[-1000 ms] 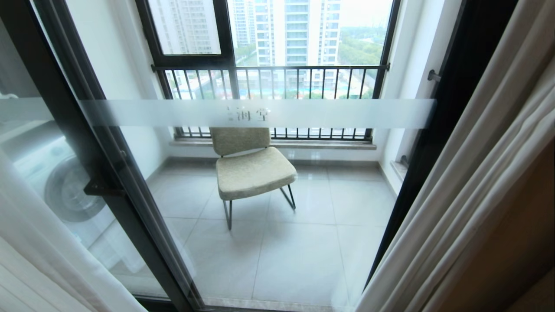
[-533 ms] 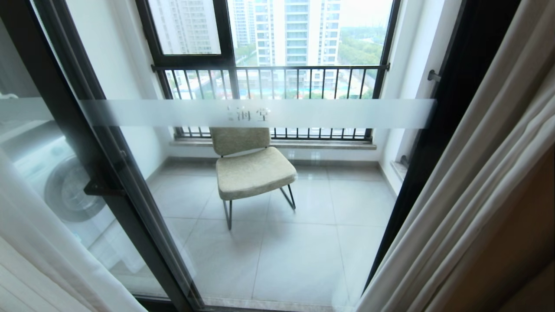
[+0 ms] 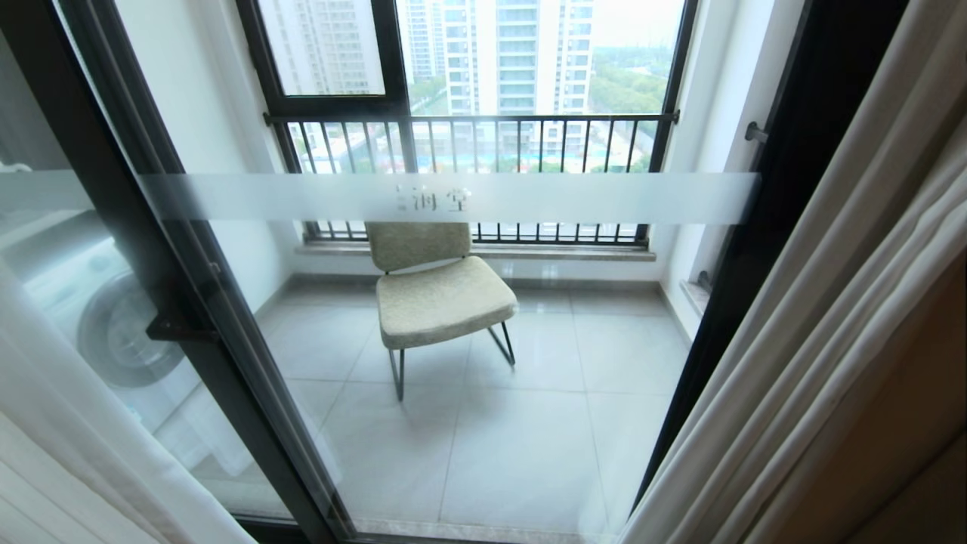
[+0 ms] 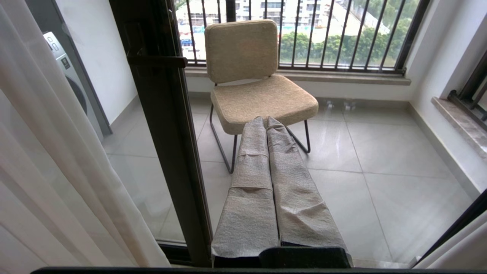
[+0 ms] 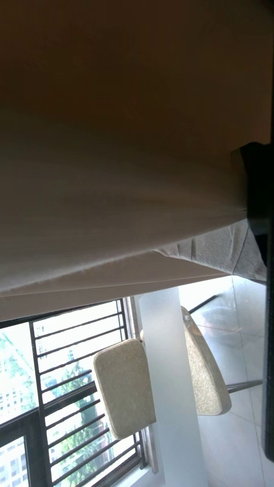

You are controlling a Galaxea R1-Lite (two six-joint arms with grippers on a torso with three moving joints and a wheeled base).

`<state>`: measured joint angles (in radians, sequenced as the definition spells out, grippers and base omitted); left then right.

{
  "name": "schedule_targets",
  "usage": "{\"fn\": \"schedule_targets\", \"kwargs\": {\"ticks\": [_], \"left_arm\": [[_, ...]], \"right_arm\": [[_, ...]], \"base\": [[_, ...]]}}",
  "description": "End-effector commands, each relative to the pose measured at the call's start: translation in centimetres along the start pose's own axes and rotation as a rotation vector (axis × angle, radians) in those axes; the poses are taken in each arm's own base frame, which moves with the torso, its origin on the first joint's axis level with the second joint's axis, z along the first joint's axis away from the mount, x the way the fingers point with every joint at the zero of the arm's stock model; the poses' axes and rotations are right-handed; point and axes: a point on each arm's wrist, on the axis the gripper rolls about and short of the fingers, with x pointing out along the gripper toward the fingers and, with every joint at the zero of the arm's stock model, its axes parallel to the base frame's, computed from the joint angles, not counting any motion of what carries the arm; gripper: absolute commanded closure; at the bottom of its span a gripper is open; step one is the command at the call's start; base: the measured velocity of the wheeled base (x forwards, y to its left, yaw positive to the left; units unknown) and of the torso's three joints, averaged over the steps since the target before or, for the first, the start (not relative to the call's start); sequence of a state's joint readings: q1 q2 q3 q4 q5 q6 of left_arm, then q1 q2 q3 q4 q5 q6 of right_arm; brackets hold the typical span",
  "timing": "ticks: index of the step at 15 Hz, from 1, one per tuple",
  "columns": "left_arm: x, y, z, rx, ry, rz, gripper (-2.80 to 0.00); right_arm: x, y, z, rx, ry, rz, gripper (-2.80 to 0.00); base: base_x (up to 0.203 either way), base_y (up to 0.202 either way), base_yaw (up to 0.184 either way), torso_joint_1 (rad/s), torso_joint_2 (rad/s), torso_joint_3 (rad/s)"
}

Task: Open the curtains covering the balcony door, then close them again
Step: Close the inner curtains on both sides

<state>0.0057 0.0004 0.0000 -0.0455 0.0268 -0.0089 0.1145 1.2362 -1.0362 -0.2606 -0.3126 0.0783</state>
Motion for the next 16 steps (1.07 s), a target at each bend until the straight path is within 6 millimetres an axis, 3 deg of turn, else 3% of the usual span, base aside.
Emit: {"fn": "schedule_targets", "kwargs": {"ticks": [1, 5, 16], "left_arm": [[0.00, 0.00, 0.00, 0.000, -0.001, 0.001, 0.00], [0.00, 0.00, 0.00, 0.000, -0.001, 0.001, 0.00], [0.00, 0.00, 0.00, -0.002, -0.001, 0.001, 0.00]], "right_arm": [[0.10, 0.02, -0.07, -0.001, 0.002, -0.002, 0.00], [0.14, -0.11, -0.06, -0.001, 0.001, -0.009, 0.00], [0.14, -0.11, -0.09, -0.001, 0.001, -0.009, 0.00]], "base": [[0.000, 0.000, 0.000, 0.000, 0.00, 0.000], [0.001, 0.021, -0.002, -0.001, 0.00, 0.000], [0.000, 0.189, 0.000, 0.004, 0.00, 0.004]]}}
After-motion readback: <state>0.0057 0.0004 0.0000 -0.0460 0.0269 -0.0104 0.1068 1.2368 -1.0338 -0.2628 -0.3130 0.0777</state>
